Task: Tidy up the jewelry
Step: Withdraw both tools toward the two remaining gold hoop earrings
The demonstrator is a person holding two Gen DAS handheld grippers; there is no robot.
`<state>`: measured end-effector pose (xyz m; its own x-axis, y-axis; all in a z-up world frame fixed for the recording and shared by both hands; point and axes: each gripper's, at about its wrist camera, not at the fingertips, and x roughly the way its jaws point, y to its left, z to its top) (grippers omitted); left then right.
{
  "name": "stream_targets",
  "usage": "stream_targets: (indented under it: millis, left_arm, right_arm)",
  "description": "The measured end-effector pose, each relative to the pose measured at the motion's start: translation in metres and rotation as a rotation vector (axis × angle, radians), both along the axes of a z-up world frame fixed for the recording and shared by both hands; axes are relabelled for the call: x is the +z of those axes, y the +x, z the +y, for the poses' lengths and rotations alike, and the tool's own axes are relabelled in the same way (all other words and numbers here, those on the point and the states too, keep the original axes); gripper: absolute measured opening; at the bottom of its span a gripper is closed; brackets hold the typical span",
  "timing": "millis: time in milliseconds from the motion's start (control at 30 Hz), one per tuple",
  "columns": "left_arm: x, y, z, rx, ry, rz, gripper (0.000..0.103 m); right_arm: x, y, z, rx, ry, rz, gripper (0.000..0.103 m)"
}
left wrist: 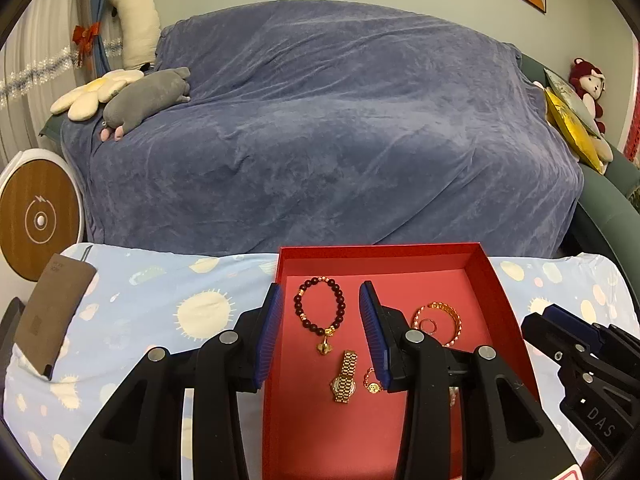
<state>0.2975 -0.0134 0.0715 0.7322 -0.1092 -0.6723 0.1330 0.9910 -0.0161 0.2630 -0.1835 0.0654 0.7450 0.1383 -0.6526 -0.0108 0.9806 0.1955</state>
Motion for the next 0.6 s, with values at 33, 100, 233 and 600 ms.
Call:
stream_targets:
  millis: [33,100,233,600]
  left_arm:
    - [0.003,-0.003,0.002,0.0,0.005,-0.002,0.038]
    - [0.008,-0.009,0.006,-0.004,0.008,0.005,0.038]
    - [0.02,-0.026,0.015,-0.003,0.006,0.012,0.042]
    - [0.022,-0.107,0.029,-0.011,0.019,0.02,0.061]
  right_arm:
    - [0.003,-0.005,0.0,0.003,-0.003,-0.002,0.029]
    - [0.008,-0.015,0.001,0.009,-0.008,-0.005,0.029]
    - [0.018,-0.037,0.003,0.014,-0.019,-0.016,0.036]
    - [0.002,-0.113,0.001,0.03,0.037,0.044,0.04]
